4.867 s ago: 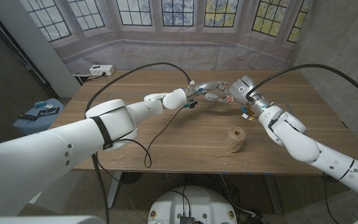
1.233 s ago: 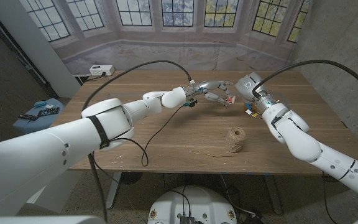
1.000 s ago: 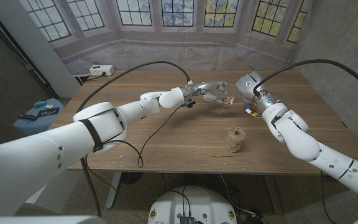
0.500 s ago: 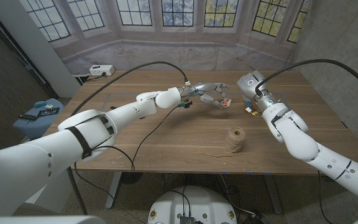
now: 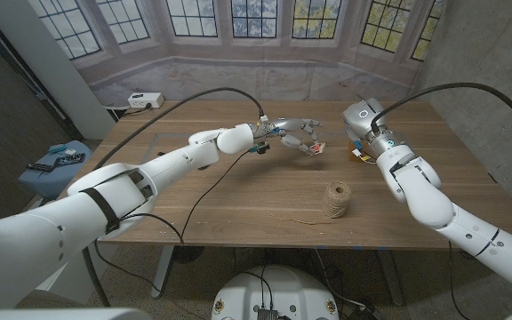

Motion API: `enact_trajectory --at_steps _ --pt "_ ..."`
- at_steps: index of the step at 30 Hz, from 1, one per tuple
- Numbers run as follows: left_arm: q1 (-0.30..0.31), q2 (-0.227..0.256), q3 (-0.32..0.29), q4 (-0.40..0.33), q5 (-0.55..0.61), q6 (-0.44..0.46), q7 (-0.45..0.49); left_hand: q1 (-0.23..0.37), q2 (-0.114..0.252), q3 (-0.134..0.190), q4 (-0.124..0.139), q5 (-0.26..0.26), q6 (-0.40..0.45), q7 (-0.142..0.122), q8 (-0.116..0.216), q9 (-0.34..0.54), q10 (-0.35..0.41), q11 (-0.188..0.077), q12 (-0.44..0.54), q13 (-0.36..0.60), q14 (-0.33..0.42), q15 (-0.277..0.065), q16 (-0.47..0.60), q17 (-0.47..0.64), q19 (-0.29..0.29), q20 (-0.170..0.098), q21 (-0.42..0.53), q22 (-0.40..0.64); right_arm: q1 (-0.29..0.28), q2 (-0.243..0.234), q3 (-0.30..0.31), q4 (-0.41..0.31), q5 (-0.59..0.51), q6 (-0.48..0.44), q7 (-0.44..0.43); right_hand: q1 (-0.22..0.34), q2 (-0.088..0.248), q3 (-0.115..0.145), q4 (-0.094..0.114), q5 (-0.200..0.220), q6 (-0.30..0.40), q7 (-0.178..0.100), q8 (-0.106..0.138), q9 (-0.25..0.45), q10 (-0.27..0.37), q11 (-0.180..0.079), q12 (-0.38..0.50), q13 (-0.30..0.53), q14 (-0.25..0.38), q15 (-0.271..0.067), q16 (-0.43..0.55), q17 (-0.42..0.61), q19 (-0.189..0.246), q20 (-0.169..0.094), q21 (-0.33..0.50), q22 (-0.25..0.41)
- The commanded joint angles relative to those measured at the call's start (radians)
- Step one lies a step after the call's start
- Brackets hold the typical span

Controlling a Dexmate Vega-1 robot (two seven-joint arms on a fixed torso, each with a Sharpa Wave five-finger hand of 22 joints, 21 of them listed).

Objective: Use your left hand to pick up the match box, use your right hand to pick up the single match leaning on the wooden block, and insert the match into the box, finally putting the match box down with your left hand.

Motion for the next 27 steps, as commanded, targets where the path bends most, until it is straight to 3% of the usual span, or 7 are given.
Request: enact_trajectory --at_steps 1,18,27 --pt "0.024 0.038 -0.031 -0.083 0.017 0.036 -0.038 -0.007 0.0 -0.005 0.001 -0.002 -0.001 0.0 0.006 0.004 -0.002 0.001 -0.002 0.006 0.001 0.003 -0.001 0.002 -0.004 -0.002 -0.002 0.004 0.013 0.014 0.013 0.017 0.111 -0.027 -0.104 -0.003 0.004 0.004 0.002 0.006 -0.004 0.005 -0.001 0.0 -0.005 0.004 0.007 0.005 -0.001 -0.108 0.0 0.005 -0.003 -0.003 -0.001 0.001" --pt "0.041 0.086 -0.053 -0.163 0.037 0.076 -0.079 -0.008 0.002 -0.006 0.003 -0.002 -0.005 0.002 0.004 0.004 -0.002 -0.002 -0.002 0.006 0.0 0.003 0.0 0.002 -0.005 -0.001 -0.001 0.004 0.064 0.099 0.024 0.027 0.295 -0.095 -0.249 -0.004 0.006 0.004 0.001 0.004 -0.009 0.004 -0.003 -0.001 -0.013 0.008 0.006 0.005 -0.008 -0.108 0.0 0.008 -0.01 -0.004 -0.005 0.001" --pt "0.056 0.11 -0.067 -0.196 0.045 0.094 -0.085 -0.009 0.002 -0.007 0.003 -0.002 -0.006 0.002 0.004 0.004 -0.001 0.0 -0.002 0.006 0.0 0.003 0.0 0.002 -0.005 -0.002 -0.001 0.004 0.071 0.109 0.02 0.02 0.369 -0.117 -0.311 -0.005 0.009 0.004 0.001 0.004 -0.008 0.003 -0.003 -0.001 -0.01 0.006 0.008 0.005 -0.007 -0.107 0.003 0.011 -0.011 -0.006 -0.007 0.001"
